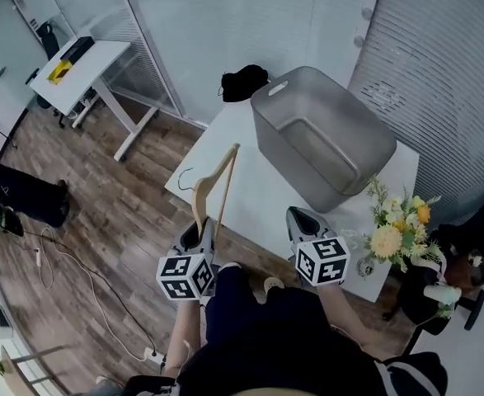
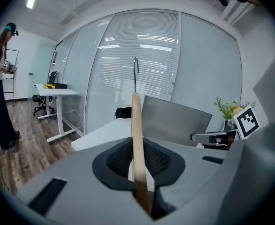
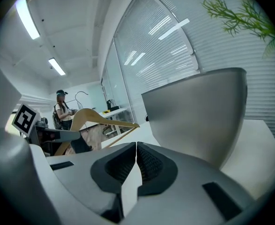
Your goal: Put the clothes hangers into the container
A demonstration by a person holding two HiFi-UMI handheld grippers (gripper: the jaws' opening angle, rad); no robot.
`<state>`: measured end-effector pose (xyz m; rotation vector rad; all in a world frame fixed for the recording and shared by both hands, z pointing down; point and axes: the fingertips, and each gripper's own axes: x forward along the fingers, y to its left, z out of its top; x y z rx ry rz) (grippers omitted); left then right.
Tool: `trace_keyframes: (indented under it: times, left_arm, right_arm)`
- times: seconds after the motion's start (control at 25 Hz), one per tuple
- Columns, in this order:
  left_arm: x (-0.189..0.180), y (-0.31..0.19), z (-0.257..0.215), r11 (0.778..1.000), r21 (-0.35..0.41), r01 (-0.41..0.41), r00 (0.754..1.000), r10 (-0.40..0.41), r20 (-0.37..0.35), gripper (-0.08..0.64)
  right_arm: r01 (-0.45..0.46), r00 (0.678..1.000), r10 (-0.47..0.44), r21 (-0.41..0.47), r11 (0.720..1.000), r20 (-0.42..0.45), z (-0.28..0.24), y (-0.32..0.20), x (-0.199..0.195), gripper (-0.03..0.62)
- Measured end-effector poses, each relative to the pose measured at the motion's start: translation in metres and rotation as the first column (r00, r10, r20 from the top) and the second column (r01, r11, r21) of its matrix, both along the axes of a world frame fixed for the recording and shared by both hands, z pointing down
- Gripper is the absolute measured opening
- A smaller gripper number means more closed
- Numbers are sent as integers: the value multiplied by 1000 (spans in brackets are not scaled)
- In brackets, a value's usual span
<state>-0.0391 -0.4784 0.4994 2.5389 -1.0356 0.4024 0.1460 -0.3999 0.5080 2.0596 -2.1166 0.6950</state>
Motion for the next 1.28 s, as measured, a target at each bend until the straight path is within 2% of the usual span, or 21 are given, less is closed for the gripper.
trace_keyframes:
  times: [0.32,0.68,1.04,1.16,1.28]
  left_arm:
    - [8,-52,-6,987,1,-158,987,158,13,55]
    - [12,-92,1,952,21,-307,952,306,22,54]
    - [30,-145,-36,914,134,-382,922,386,-5,54]
    - [39,-160,-52,894,181,-411,907,421,-15,54]
    - [47,-170,-76,864,242,-442,887,461,-22,54]
  right_arm:
    - [-181,984,181,-4,984,3,-7,-15,5,29]
    - [-324,944,324,13,946,-63,-17,-15,5,29]
    - [-385,905,391,68,920,-167,-57,-13,7,29]
    - [-408,886,419,93,908,-198,-73,-12,7,29]
    - [-427,865,442,115,897,-237,-88,-6,7,29]
